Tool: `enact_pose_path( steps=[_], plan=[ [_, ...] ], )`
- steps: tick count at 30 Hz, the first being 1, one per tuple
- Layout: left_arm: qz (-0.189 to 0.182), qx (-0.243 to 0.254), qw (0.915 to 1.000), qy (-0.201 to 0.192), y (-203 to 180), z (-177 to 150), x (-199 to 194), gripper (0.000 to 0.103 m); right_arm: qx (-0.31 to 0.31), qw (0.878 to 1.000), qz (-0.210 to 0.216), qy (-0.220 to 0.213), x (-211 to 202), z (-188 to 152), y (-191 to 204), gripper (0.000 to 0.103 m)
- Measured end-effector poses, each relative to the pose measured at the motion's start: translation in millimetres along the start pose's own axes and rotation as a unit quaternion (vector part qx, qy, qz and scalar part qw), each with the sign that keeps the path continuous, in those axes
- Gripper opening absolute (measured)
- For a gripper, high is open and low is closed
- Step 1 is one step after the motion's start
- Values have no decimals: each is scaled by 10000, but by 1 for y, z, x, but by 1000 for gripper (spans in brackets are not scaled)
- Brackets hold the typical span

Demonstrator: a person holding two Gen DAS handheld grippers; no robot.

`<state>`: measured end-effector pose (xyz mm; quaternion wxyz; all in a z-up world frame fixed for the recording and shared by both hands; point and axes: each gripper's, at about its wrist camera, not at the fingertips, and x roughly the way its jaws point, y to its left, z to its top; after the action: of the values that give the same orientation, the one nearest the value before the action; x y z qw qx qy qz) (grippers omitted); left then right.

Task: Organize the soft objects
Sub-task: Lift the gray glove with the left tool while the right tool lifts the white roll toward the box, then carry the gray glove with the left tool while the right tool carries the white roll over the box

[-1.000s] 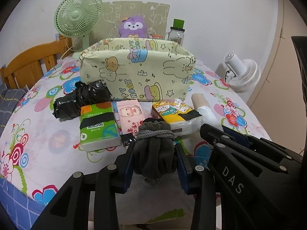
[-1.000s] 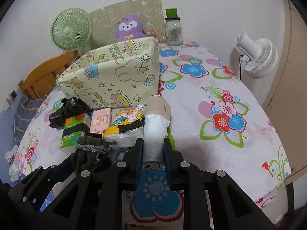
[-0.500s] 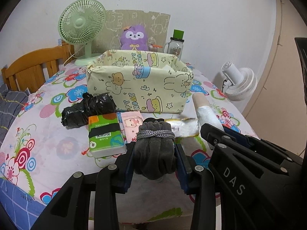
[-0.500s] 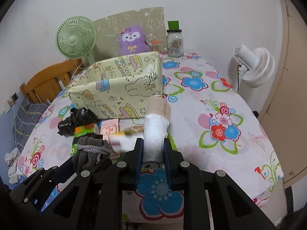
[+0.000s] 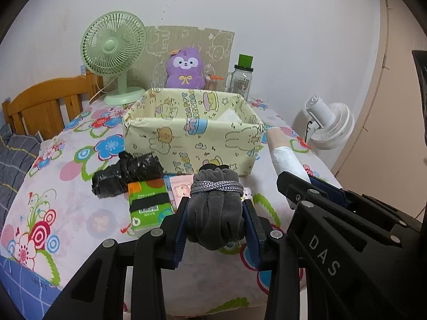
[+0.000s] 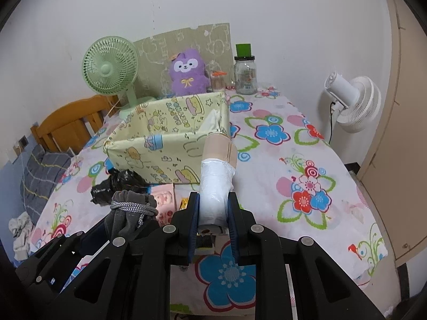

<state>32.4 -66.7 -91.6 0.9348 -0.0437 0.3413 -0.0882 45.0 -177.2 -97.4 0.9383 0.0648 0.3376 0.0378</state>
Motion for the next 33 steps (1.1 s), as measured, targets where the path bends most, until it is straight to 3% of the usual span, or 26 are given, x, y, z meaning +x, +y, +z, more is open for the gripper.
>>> enact_pose_path(
  steps=[33],
  plan=[
    [149,217,9991,-335,3,52,-15,38,-132,9993,-32,-352,-12,50,17,23]
  ],
)
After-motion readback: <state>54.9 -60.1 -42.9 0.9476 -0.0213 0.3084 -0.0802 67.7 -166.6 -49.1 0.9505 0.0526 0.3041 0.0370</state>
